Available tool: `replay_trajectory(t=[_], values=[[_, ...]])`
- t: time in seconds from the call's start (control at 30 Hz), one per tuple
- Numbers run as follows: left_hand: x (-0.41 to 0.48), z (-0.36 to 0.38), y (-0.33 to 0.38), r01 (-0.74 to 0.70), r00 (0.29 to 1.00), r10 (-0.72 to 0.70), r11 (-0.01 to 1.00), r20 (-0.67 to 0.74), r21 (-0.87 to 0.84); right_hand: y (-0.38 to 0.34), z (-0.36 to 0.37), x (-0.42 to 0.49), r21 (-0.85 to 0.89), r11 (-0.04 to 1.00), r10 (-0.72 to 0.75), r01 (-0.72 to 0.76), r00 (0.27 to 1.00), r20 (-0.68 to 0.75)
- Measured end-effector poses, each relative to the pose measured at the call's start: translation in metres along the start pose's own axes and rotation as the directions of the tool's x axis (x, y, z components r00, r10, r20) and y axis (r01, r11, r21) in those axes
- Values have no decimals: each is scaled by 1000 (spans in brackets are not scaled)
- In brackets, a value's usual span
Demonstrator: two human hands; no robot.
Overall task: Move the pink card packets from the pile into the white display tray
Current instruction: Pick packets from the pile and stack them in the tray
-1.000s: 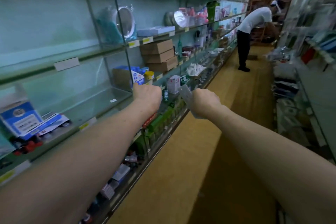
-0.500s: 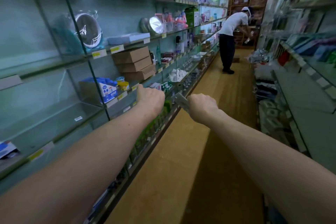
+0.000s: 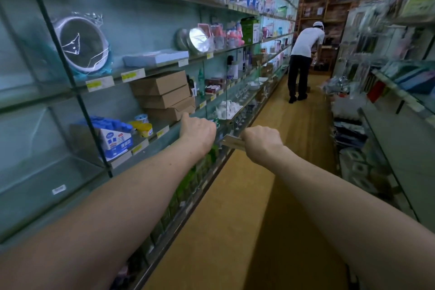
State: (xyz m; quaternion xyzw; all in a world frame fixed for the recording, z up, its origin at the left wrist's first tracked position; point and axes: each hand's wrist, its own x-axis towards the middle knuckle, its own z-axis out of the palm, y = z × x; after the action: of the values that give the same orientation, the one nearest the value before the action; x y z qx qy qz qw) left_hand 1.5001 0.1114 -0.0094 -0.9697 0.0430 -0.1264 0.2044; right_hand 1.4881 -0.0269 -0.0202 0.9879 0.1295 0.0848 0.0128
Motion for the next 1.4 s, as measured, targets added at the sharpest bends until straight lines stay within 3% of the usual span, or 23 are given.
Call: replay_trajectory(t=[0.57,1.03,1.4], values=[[195,55,-19,7,1000,-6,1000,-28,10,41,21,198,-49,997,-60,61,998,29],[338,65,10,242,968,-246,967,56,74,122,37,353,-77,963,-260,257,965,-33],[403,50,10,360,930,-366,919,9,161,164,33,438,-65,930,-368,363,911,-185]])
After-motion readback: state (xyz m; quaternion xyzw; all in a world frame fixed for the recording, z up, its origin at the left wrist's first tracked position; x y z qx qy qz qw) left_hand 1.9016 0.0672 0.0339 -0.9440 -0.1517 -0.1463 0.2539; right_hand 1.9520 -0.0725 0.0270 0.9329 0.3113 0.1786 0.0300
